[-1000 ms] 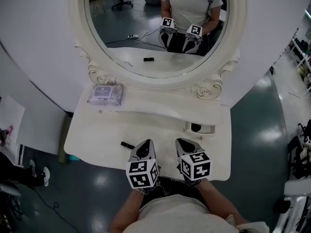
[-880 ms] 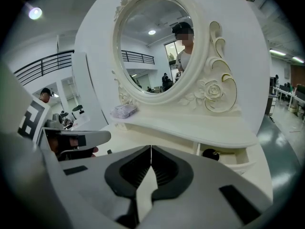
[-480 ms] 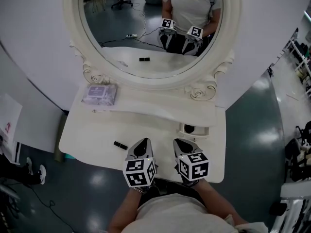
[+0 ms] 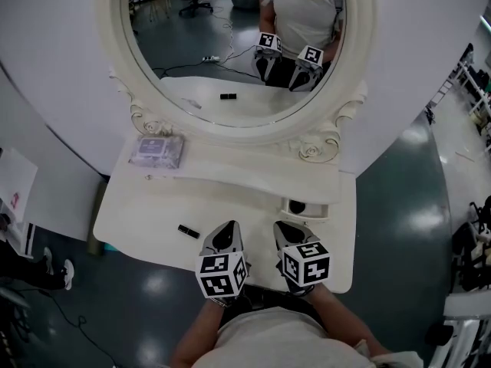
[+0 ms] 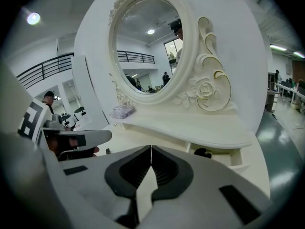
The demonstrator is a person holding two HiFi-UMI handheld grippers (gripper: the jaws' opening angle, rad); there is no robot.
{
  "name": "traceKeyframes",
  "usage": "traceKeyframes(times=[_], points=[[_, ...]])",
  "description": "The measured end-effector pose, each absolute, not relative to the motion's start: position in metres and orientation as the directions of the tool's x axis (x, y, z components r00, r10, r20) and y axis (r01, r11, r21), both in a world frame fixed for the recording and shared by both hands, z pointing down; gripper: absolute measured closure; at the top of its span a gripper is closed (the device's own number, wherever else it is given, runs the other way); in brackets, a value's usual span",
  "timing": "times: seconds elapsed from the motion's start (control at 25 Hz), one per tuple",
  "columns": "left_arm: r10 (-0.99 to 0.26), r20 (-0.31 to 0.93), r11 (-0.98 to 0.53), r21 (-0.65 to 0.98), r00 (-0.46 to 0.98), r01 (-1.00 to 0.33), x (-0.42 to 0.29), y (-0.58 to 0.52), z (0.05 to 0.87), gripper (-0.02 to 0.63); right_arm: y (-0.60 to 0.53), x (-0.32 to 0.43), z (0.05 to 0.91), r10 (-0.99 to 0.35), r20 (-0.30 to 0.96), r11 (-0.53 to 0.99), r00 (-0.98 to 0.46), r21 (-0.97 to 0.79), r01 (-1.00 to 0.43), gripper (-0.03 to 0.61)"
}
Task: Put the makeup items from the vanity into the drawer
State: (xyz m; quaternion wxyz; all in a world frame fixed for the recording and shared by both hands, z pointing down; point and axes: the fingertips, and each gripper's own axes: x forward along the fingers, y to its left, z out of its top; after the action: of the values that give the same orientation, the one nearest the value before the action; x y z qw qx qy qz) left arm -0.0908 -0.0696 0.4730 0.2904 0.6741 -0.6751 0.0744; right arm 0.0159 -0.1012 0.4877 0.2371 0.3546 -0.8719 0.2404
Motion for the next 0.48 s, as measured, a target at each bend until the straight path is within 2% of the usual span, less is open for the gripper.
traceKeyframes(times=[0.48], points=[[-0.862,0.507,0.184,0.270,-0.023,-0.945,-0.121,-0.048,0.475,0.609,-0.093,-0.024,0.488,-0.412,0.571,0.727,-0.710,-0.263,-0.634,0.558]])
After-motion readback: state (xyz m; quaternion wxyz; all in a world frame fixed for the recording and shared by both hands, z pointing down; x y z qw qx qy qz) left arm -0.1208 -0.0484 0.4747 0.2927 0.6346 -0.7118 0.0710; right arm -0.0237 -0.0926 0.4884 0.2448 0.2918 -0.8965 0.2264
